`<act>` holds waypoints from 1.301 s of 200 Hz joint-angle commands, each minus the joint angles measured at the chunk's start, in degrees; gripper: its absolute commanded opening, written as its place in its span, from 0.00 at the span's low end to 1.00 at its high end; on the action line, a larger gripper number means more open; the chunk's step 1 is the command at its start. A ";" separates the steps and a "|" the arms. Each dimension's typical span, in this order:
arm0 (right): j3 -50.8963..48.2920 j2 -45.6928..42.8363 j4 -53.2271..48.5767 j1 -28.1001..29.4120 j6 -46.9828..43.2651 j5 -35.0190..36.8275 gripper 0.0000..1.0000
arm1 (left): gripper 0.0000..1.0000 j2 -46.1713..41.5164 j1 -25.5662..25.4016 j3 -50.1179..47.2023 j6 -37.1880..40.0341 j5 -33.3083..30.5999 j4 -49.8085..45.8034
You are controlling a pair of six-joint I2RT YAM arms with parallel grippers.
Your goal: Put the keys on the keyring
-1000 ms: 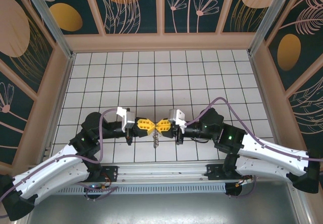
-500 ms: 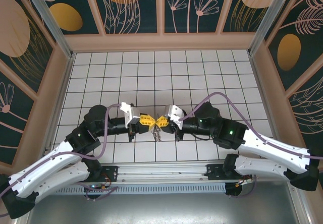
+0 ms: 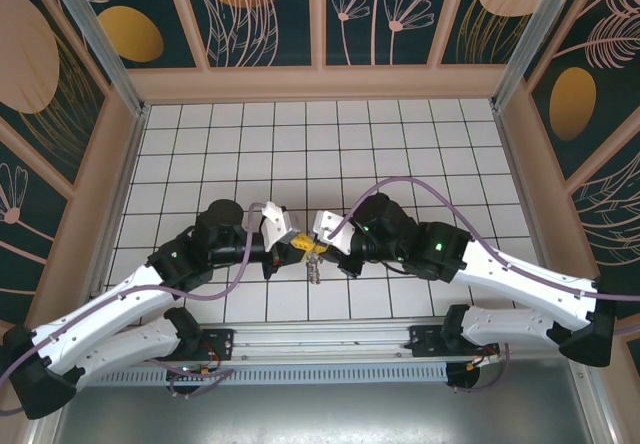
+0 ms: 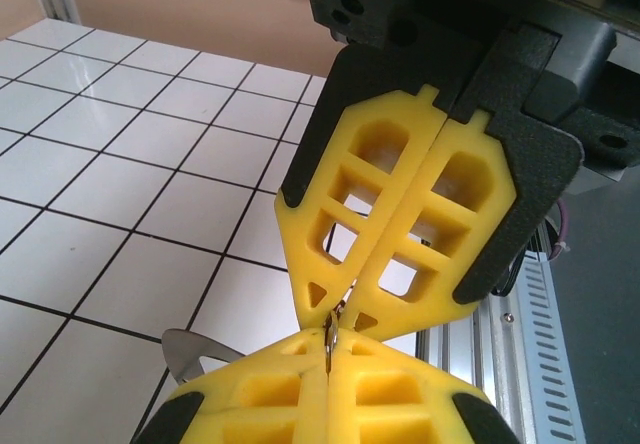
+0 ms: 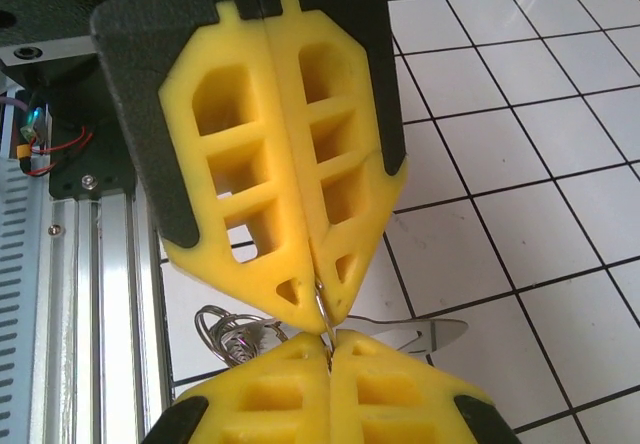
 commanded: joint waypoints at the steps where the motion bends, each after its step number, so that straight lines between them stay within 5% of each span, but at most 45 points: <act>1: 3.21 -0.65 4.81 0.29 -1.79 -0.16 0.00 | 0.00 0.18 -0.47 0.87 -0.13 0.78 -2.22; 40: -2.53 -5.07 12.03 0.08 1.55 -2.44 0.00 | 0.00 -5.33 -0.46 -1.84 -3.83 4.86 6.86; 79: -9.60 -11.06 21.53 -0.49 6.17 -6.88 0.19 | 0.00 -8.23 -0.41 -4.82 -7.90 8.91 16.55; 125: -11.26 -11.81 23.90 -1.34 8.08 -9.72 0.22 | 0.00 -9.01 -0.44 -7.80 -10.78 11.72 25.03; 172: -12.15 -11.24 25.46 -1.40 8.35 -11.09 0.11 | 0.00 -10.33 -0.45 -10.20 -13.36 12.30 30.59; 207: -11.92 -10.00 25.35 -1.41 8.27 -11.75 0.12 | 0.00 -10.01 -0.45 -11.70 -14.88 13.24 33.99; 223: -11.51 -9.83 24.76 -1.48 8.02 -11.61 0.11 | 0.00 -9.67 -0.44 -11.38 -14.83 13.43 33.07; 238: -11.08 -10.12 23.77 -1.54 7.51 -10.62 0.00 | 0.00 -10.02 -0.45 -10.90 -14.37 12.96 31.21; 260: -9.32 -10.24 20.82 -1.69 6.45 -7.52 0.00 | 0.00 -9.92 -0.46 -7.41 -10.30 9.87 21.07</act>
